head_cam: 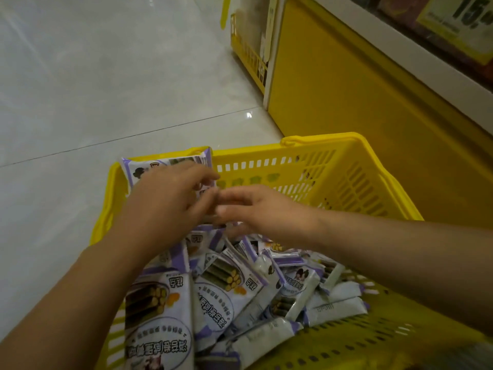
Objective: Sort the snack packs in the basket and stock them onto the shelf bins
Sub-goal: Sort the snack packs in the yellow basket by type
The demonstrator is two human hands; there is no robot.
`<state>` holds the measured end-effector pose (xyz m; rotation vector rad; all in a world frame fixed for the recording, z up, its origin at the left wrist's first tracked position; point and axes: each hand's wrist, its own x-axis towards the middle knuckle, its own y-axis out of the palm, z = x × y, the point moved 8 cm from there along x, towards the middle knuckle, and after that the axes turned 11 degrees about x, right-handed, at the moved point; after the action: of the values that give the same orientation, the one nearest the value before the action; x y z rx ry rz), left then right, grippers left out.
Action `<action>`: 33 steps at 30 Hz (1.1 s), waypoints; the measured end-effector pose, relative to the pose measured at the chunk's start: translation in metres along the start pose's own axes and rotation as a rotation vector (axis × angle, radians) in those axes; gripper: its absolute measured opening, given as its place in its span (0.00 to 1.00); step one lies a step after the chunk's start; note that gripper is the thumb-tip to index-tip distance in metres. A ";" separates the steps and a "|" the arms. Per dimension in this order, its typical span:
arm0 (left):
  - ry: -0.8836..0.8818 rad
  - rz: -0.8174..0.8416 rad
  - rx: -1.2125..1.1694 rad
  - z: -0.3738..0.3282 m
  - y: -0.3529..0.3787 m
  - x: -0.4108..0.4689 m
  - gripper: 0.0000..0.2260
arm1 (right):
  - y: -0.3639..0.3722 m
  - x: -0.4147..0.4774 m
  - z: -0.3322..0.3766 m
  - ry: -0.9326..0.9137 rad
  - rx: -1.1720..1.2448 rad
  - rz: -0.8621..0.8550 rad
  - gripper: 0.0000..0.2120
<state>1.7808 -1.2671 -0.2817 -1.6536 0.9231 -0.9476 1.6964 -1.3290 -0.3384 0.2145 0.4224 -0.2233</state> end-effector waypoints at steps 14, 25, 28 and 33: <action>-0.008 -0.008 0.070 -0.003 0.014 0.008 0.14 | -0.180 0.018 -0.148 0.466 -1.196 -0.103 0.49; 0.008 -0.009 0.118 -0.001 0.016 0.015 0.12 | -0.183 0.038 -0.164 0.621 -1.175 -0.214 0.33; 0.015 0.005 0.141 0.001 0.018 0.014 0.12 | -0.186 0.041 -0.166 0.591 -1.133 -0.286 0.34; 0.033 -0.006 0.143 0.004 0.019 0.010 0.12 | -0.197 0.048 -0.157 0.662 -0.967 -0.200 0.35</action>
<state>1.7857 -1.2792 -0.2994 -1.5249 0.8528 -1.0240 1.6282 -1.4860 -0.5297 -0.7314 1.1576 -0.1172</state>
